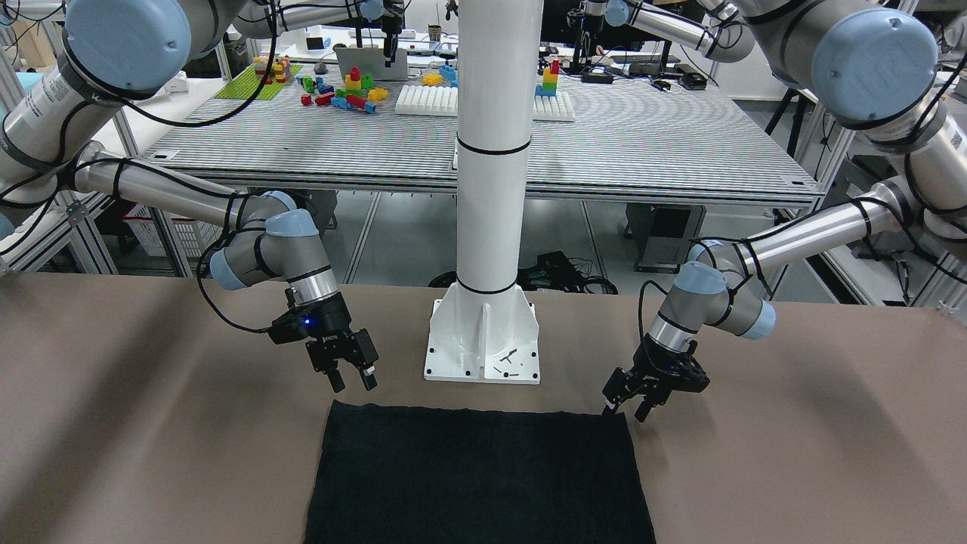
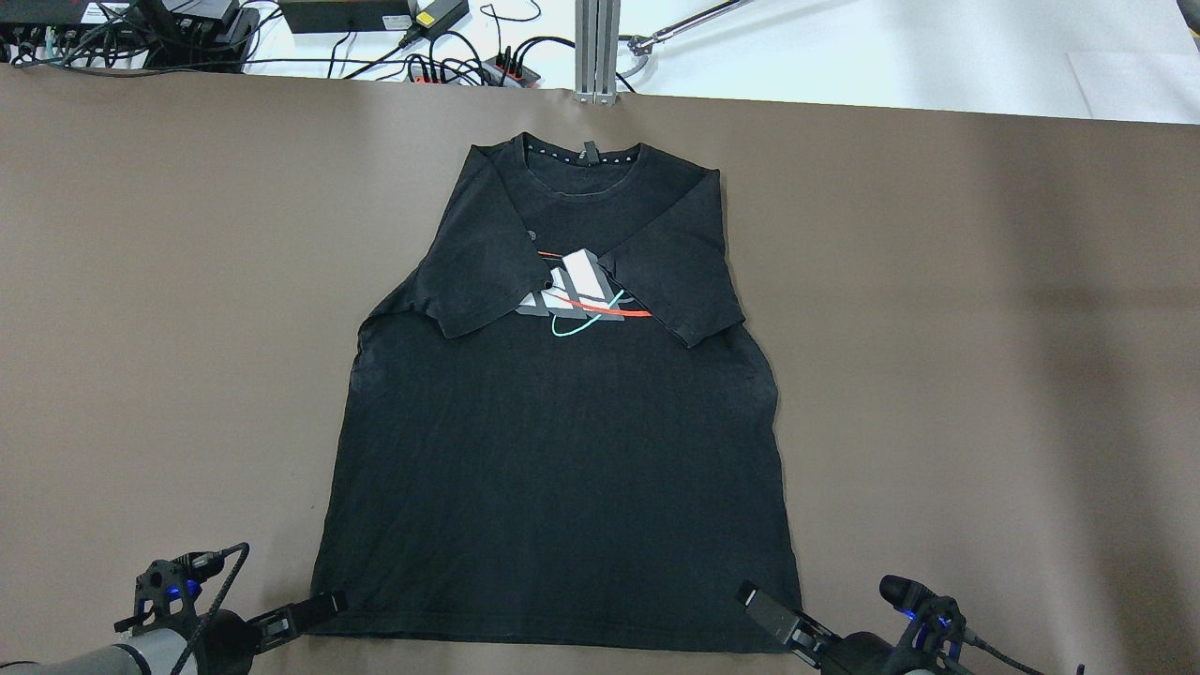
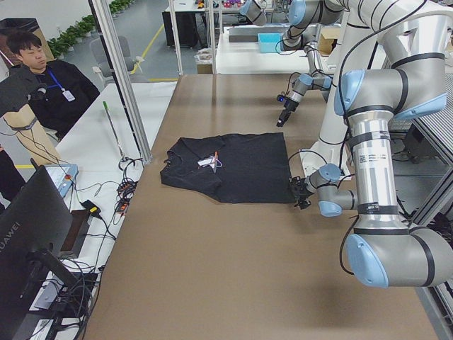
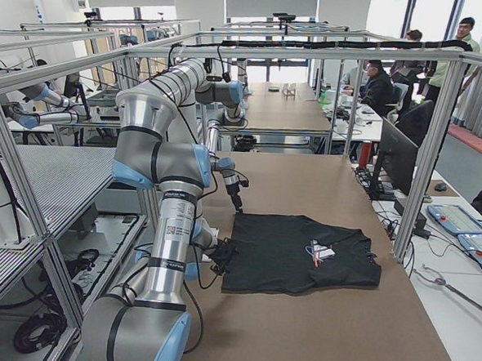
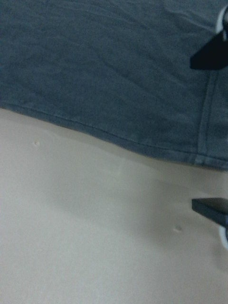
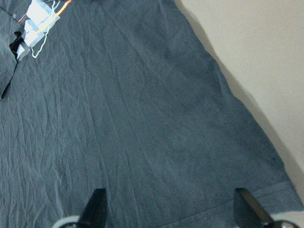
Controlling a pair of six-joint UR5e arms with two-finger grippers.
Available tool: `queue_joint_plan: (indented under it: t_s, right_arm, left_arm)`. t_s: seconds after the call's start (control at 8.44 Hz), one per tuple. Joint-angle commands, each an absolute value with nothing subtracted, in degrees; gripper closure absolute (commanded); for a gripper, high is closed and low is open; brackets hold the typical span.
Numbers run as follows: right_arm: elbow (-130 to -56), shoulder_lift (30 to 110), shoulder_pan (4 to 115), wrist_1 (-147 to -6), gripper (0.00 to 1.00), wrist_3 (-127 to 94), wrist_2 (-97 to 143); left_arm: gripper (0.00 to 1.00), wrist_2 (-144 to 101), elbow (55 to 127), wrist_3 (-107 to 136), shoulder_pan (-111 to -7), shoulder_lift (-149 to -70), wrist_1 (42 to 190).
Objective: Fold clothes
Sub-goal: 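Move both grippers to the hem corners nearest the robot, then lower both grippers and grasp the two hem corners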
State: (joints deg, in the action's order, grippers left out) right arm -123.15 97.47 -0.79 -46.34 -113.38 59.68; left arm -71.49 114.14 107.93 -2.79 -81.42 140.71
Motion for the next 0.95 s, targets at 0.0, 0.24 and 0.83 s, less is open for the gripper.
queue_joint_plan:
  t_s: [0.0,0.24,0.83]
  right_arm:
    - [-123.13,97.47,-0.79,-46.41,0.06,-113.38,59.68]
    - [-122.96,97.47,-0.79,-46.32,0.06,-113.38,59.68]
    - [-122.17,97.3,-0.79,-46.32,0.06,-113.38,59.76]
  left_arm:
    - [0.36,-70.41,114.08,107.75,-1.5,-81.65,140.62]
    - [0.55,-70.23,114.08,107.05,0.17,-81.56,140.54]
    - [0.55,-70.4,114.26,106.96,0.18,-80.95,140.45]
